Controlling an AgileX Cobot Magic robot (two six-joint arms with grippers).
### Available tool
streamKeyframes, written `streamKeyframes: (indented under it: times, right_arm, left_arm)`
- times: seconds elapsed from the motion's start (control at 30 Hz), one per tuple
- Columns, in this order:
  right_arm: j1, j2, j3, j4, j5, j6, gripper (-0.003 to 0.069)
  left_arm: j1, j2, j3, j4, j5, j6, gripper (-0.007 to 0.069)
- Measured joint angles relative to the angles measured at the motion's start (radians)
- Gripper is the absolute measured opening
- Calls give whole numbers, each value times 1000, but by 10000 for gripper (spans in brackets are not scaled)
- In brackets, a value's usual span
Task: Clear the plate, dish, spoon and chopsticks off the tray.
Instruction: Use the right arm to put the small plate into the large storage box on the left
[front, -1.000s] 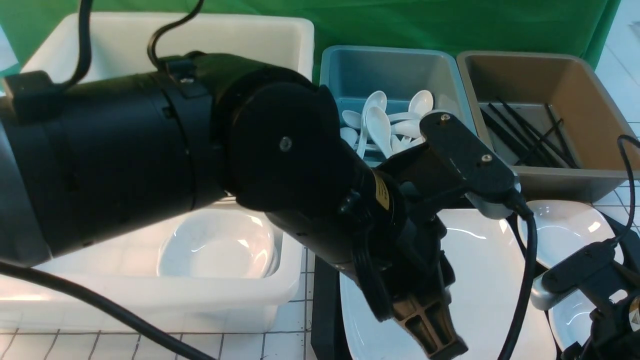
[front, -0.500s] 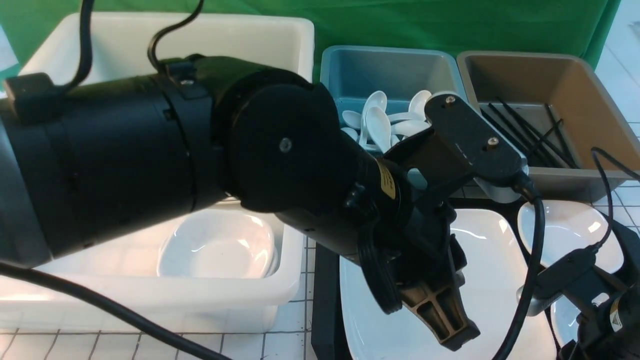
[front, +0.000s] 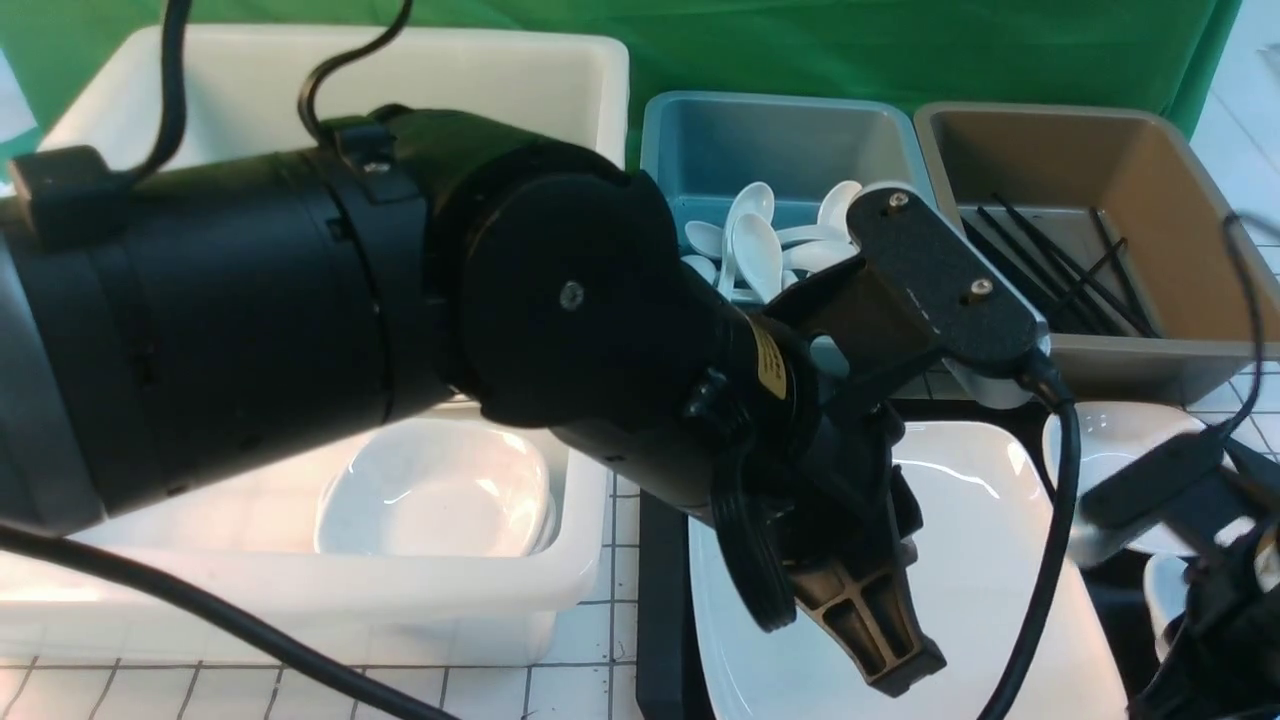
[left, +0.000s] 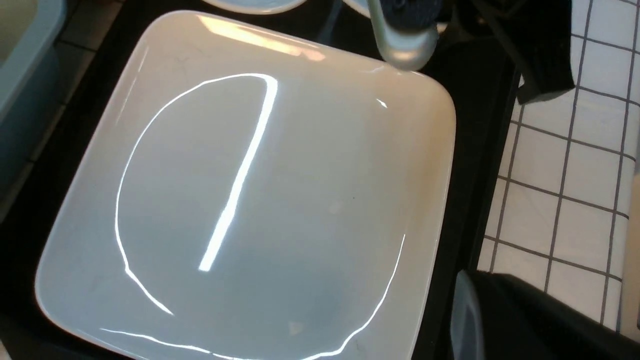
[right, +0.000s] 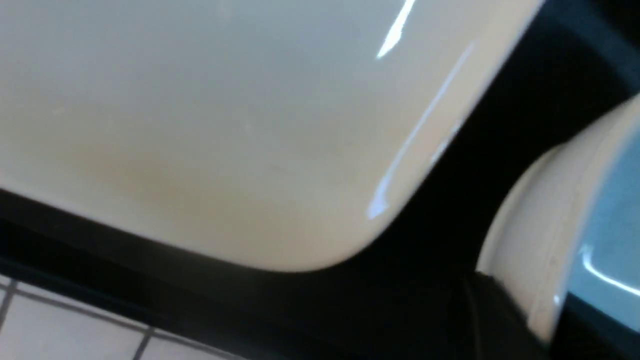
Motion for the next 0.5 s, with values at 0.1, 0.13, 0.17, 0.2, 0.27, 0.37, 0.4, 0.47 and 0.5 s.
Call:
streamKeyframes:
  times: [0.1, 0.13, 0.17, 0.2, 0.27, 0.37, 0.4, 0.47, 0.5]
  right_arm:
    - [0, -70, -47, 23, 64, 9, 41]
    - [0, -88, -63, 31, 75, 10, 42]
    - [0, -109, -85, 36, 88, 10, 42]
    - [0, -132, -112, 42, 101, 10, 42]
    - [0, -156, -151, 56, 120, 10, 42]
    - [0, -180, -250, 119, 143, -15, 42]
    - [-1, -180, -280, 149, 145, -30, 42]
    - [-1, -176, -359, 266, 147, -87, 42]
    - [3, -168, -401, 314, 147, -119, 42]
  left_arm:
    - [0, 0, 0, 17, -4, -29, 4]
    - [0, 0, 0, 20, -5, -32, 4]
    - [0, 0, 0, 23, -6, -35, 4]
    - [0, 0, 0, 26, -8, -36, 4]
    - [6, 0, 0, 27, -12, -50, 4]
    - [53, -5, -1, 25, -15, -81, 4]
    - [74, -10, -1, 25, -14, -85, 4]
    - [142, -33, -3, 26, 3, -101, 4]
    - [181, -52, -4, 26, 21, -105, 4]
